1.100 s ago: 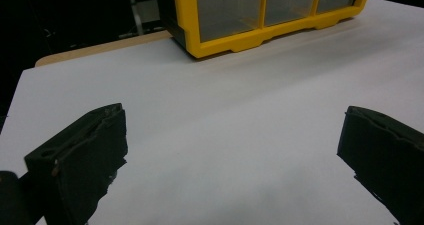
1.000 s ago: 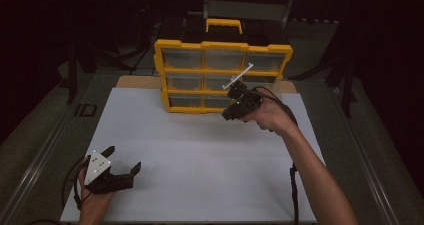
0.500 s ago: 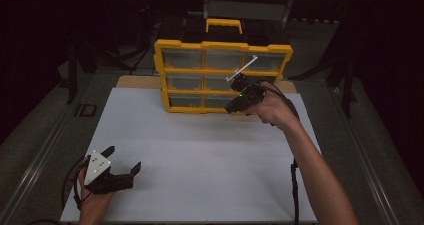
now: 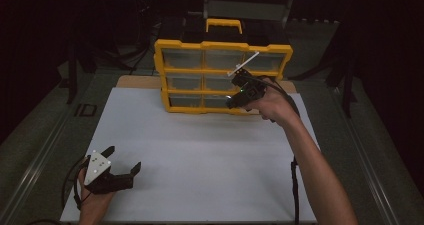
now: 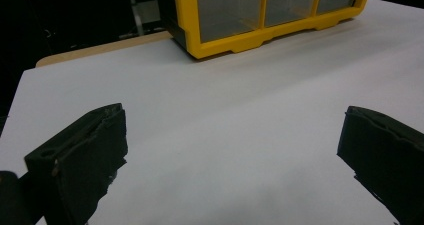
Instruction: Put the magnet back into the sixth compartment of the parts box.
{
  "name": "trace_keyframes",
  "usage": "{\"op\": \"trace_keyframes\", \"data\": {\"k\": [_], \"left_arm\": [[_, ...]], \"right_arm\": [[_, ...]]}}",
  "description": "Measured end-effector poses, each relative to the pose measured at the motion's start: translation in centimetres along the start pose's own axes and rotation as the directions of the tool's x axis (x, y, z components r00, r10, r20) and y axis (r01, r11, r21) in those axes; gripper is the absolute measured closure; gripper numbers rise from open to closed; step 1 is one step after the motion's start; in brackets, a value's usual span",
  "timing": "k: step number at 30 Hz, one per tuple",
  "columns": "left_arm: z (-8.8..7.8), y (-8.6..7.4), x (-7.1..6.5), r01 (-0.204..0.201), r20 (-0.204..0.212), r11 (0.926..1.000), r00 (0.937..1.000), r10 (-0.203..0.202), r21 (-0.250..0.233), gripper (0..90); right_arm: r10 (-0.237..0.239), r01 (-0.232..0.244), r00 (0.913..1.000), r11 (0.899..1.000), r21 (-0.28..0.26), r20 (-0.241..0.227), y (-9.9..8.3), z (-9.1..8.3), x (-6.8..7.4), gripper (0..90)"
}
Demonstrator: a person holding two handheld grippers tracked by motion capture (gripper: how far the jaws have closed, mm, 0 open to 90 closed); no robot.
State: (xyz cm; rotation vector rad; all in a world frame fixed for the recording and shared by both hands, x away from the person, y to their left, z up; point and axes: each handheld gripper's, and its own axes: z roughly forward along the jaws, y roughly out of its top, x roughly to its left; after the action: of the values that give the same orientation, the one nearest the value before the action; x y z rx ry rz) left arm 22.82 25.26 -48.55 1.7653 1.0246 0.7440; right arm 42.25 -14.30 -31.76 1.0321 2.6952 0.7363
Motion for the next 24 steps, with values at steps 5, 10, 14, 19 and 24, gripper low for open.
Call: {"op": "trace_keyframes", "data": {"k": [5, 10, 14, 19, 24], "left_arm": [[0.0, 0.0, 0.0, 0.0, 0.0, 1.0, 1.0, 0.0, 0.0, 0.0], [0.0, 0.0, 0.0, 0.001, 0.0, 1.0, 1.0, -0.001, -0.001, 0.1], [0.1, 0.0, 0.0, 0.001, 0.001, 1.0, 1.0, -0.001, 0.0, 0.1], [0.1, 0.0, 0.0, 0.001, 0.001, 1.0, 1.0, -0.001, 0.002, 0.1], [0.1, 0.0, 0.0, 0.001, 0.001, 1.0, 1.0, -0.001, 0.003, 0.1]], "right_arm": [[0.008, -0.008, 1.0, 1.0, -0.007, 0.003, 0.4, -0.2, -0.2, 63.1], [0.026, -0.026, 0.9997, 1.0, -0.012, 0.002, 0.7, -0.5, -0.4, 63.1], [0.036, -0.036, 0.9992, 0.999, -0.008, 0.016, 0.9, -0.6, -0.6, 63.1], [0.053, -0.053, 0.9984, 0.998, -0.016, 0.017, 1.2, -1.0, -1.0, 63.1], [0.073, -0.072, 0.997, 0.997, -0.022, 0.027, 1.4, -1.3, -1.5, 63.0]]}}
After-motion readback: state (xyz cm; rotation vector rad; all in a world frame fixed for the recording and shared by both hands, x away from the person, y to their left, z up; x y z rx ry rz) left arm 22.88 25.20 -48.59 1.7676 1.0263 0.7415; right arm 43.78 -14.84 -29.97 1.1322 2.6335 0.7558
